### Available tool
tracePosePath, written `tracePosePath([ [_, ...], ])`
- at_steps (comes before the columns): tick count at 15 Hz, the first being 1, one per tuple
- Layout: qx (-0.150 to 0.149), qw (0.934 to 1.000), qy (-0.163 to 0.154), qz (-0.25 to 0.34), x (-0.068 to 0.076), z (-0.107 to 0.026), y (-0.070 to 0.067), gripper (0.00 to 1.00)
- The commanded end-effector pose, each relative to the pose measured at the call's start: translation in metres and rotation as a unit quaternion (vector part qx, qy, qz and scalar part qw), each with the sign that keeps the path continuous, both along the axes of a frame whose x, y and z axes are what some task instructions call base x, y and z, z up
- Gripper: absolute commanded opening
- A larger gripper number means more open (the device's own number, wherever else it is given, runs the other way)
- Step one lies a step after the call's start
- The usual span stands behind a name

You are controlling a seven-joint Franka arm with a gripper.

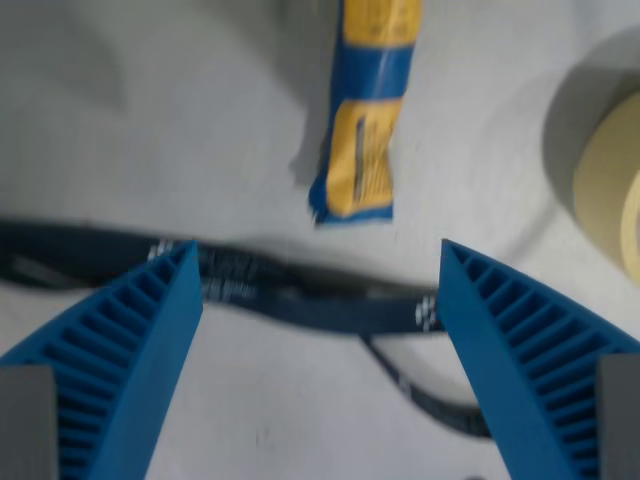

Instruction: Move above the blue bag

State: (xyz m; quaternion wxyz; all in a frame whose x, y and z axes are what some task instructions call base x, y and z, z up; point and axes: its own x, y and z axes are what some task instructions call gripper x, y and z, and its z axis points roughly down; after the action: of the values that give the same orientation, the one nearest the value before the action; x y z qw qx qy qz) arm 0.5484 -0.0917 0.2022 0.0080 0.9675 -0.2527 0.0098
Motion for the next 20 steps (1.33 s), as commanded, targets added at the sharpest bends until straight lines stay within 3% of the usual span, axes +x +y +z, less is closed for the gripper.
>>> tracePosePath([
  [1, 0.01, 0.998, 0.004, -0.063, 0.012, -0.009, -0.01, 1.0],
  [11, 0.014, 0.9972, 0.001, -0.073, 0.031, -0.041, -0.037, 1.0],
  [20, 0.014, 0.9978, -0.001, -0.065, 0.037, -0.052, -0.046, 1.0],
])
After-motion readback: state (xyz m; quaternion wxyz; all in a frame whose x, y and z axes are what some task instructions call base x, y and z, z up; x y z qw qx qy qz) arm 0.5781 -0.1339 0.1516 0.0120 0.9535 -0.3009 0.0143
